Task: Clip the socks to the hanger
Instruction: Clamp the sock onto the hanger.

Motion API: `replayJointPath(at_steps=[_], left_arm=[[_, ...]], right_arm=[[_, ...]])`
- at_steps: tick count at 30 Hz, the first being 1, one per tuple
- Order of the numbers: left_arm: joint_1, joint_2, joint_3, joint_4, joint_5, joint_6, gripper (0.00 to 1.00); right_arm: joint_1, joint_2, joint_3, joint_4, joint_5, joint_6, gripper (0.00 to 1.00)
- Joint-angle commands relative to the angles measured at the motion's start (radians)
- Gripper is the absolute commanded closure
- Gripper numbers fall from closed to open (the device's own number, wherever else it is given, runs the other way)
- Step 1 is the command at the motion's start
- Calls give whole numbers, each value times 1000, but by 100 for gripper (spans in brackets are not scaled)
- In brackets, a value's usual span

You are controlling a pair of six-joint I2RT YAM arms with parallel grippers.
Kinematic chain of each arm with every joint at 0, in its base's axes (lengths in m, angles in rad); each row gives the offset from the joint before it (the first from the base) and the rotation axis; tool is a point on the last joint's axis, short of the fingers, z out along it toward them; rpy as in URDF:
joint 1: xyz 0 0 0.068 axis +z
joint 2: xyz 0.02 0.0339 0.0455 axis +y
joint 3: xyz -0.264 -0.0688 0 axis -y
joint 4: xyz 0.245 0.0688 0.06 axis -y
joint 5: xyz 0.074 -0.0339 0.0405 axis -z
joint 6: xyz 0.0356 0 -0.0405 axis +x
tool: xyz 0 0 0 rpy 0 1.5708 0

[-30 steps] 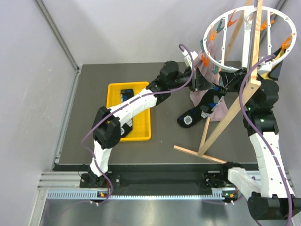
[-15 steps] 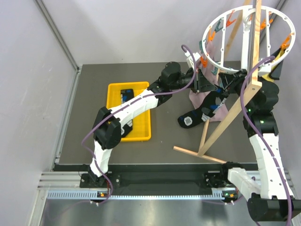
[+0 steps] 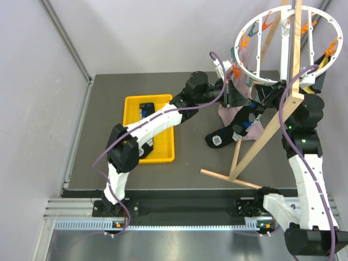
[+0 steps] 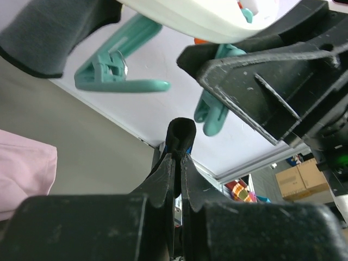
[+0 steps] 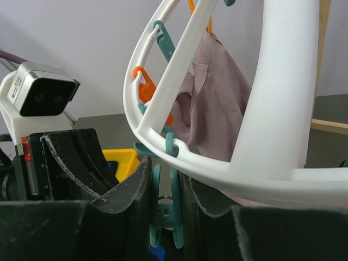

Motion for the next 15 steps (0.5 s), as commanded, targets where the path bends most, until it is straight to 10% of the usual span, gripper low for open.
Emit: replayJointPath(at_steps=[1,15], left_arm=[[-2,-95,-9,84,26,-5,100],[-2,-58,11,150,32,-60,100]], right_arm=[[-7,-5,-23,-55,-61,12,100],[-8,-12,-23,-58,-64,12,100]])
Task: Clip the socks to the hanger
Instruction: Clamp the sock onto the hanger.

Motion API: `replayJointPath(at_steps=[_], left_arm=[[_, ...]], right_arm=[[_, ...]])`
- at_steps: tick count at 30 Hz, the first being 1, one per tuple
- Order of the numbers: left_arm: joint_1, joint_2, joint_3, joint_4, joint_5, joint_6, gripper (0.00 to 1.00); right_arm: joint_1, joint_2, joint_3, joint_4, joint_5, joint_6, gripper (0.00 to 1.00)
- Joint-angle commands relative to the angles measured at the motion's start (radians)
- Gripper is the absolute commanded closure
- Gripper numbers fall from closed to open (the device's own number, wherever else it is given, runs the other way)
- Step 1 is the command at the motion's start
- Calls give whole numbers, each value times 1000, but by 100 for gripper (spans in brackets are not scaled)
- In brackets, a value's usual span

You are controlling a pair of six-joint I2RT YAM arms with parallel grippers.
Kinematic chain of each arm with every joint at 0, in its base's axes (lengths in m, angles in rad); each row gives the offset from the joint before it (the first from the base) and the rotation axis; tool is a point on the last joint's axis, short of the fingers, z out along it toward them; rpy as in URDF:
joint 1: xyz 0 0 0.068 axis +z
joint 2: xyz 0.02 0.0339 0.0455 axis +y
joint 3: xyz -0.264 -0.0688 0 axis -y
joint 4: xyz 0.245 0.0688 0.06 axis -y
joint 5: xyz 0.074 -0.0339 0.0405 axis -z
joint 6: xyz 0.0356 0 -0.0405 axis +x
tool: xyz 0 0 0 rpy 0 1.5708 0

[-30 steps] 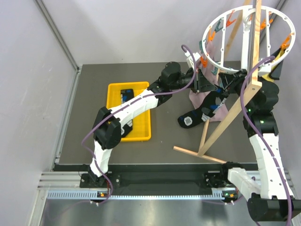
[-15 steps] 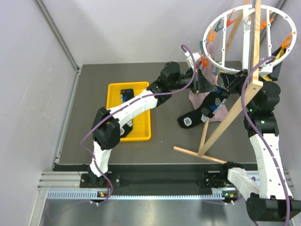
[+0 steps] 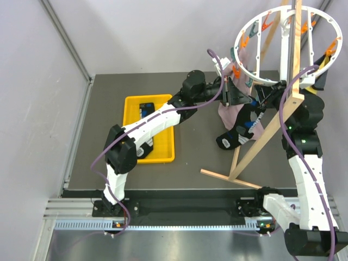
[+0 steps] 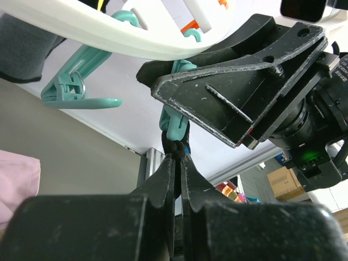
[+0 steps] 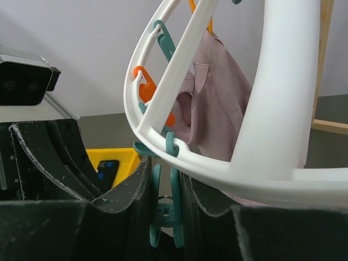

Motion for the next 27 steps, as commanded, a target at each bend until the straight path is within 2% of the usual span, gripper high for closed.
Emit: replayJointPath(at_steps=[1,4,12,27], left_arm=[[0,-25,25,102,12,-17,100],[0,-21,37,94,6,-14,100],[0,-18,79,-70,-42,89,100],[0,34,113,-102,-22,140,100]], right_arm=[[-3,-10,-16,-66,-53,10,100],[-5,-13,-13,-71,-53,10,100],[-5,-15,-5,-60,-74,36,100],[-6,-10,-7,-45,-94,65,100]])
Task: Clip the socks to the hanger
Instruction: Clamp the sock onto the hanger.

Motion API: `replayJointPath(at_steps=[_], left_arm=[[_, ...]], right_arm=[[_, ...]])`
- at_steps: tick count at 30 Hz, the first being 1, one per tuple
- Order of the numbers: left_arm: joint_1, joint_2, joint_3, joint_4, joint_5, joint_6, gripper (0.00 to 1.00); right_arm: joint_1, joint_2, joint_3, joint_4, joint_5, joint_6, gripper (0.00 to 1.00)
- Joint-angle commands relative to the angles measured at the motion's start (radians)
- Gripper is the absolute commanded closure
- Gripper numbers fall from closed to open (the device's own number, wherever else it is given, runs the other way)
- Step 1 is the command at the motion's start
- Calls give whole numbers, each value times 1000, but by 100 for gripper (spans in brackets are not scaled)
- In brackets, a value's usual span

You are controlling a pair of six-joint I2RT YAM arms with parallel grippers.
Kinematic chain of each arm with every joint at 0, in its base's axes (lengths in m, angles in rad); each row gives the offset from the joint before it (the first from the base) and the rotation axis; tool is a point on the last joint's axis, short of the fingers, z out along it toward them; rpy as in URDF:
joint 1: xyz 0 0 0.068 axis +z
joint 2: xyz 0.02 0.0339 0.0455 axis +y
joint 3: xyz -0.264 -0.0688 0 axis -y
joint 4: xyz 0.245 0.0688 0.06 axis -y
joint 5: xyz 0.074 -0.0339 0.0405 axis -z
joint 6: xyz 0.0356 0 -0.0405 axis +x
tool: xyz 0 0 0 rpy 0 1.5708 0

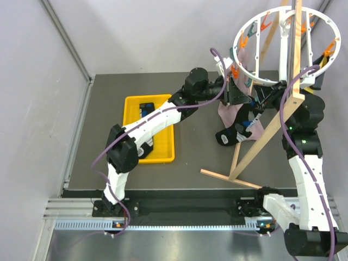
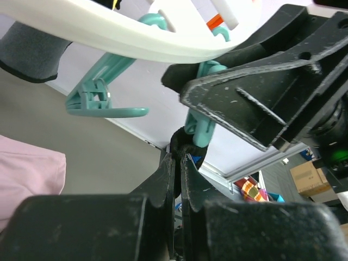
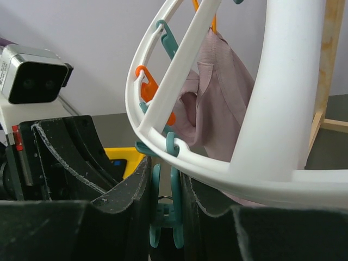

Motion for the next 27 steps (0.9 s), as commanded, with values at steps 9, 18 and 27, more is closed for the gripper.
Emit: replayJointPath(at_steps=[9,18,27], left_arm=[[1,26,69,35,0,5,100],[0,-9,47,69,9,7,100],[-3,-6,18,95,63,-5,100]], right_arm=[[-6,0,-5,-46,-70,36,100],[-7,1,-15,-54,-71,25,100],[-7,4,18,-61,-76,25,100]])
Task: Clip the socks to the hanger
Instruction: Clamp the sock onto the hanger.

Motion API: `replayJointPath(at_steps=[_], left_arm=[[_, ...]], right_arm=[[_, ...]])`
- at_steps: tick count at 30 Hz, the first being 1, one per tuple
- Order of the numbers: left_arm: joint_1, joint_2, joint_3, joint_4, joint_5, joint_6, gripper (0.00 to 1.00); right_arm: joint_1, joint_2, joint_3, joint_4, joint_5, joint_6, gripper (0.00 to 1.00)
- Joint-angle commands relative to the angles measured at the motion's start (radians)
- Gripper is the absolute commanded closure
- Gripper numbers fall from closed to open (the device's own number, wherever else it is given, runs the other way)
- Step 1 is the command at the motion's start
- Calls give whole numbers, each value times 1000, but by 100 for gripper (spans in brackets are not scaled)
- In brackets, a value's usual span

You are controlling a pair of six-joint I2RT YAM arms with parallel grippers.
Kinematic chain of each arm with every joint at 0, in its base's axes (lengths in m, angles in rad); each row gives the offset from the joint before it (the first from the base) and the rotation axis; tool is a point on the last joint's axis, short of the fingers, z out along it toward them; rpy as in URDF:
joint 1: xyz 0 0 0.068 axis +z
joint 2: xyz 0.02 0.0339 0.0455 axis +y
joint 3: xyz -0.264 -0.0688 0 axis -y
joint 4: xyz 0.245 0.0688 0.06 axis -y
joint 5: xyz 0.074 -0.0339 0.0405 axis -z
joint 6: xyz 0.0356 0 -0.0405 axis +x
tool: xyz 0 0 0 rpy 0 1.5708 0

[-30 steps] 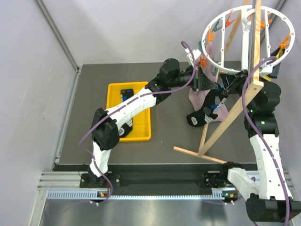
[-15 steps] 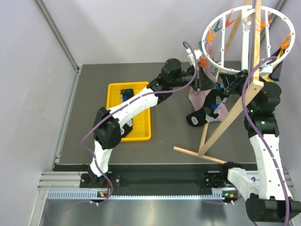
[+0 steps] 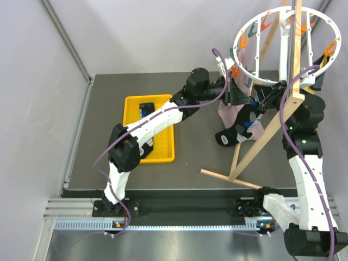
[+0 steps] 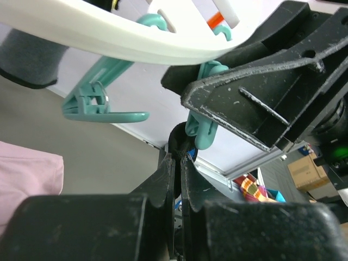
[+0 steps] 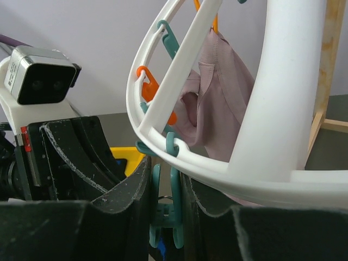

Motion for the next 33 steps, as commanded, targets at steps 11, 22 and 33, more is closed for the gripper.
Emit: replayJointPath(at_steps=[11,22,33], left_arm=[[-2,-16,0,154,122,-14,100],[-2,21,50,139,110,-17,100],[-3,4,59,133,80,16,100]], right_arm=[[-4,4,1,-58,-76,25,100],[-6,-4,4,-57,-89,32,100],[-10,-16,-15,-66,-83,16,100]])
